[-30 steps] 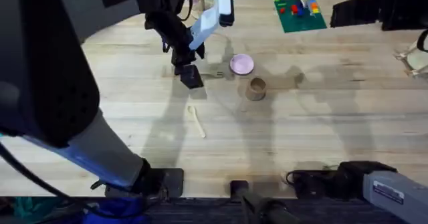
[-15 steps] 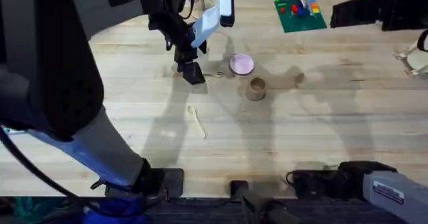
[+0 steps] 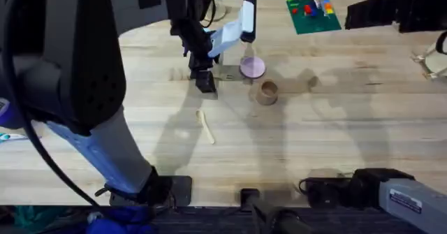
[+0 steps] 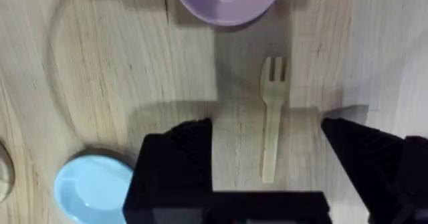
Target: Pick up a utensil and set it on the pink plate, then put the other utensil in the container.
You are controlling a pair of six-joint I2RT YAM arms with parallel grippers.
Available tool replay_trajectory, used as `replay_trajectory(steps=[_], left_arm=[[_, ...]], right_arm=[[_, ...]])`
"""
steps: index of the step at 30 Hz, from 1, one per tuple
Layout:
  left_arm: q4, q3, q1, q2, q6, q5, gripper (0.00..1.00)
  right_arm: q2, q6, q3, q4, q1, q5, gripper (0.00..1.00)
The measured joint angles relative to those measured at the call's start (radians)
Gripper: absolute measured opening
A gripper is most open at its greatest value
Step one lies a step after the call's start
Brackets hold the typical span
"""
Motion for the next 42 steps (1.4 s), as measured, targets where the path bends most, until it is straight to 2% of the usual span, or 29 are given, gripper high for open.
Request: replay_trajectory(steps=[17, 22, 25, 28, 35, 42], left_arm=[[-0.009, 0.009, -0.001, 0.005, -0.001, -0.006, 0.993], [-0.009, 0.009, -0.001, 0.005, 0.001, -0.007, 0.749], [-0.009, 0.009, -0.001, 0.005, 0.0, -0.007, 0.5], [-0.014, 0.009, -0.003, 0.005, 0.001, -0.006, 0.312], [-0.027, 0.009, -0.007, 0.005, 0.0, -0.002, 0.072], [-0.027, 0.011, -0.007, 0.005, -0.001, 0.001, 0.052]], right_arm=[[0.0, 0.0, 0.0, 0.0, 0.0, 0.0, 0.995], [0.0, 0.0, 0.0, 0.0, 0.0, 0.0, 0.996], [0.0, 0.0, 0.0, 0.0, 0.0, 0.0, 0.996], [0.0, 0.0, 0.0, 0.0, 0.0, 0.0, 0.995], [0.0, 0.0, 0.0, 0.0, 0.0, 0.0, 0.996], [0.0, 0.0, 0.0, 0.0, 0.0, 0.0, 0.996]])
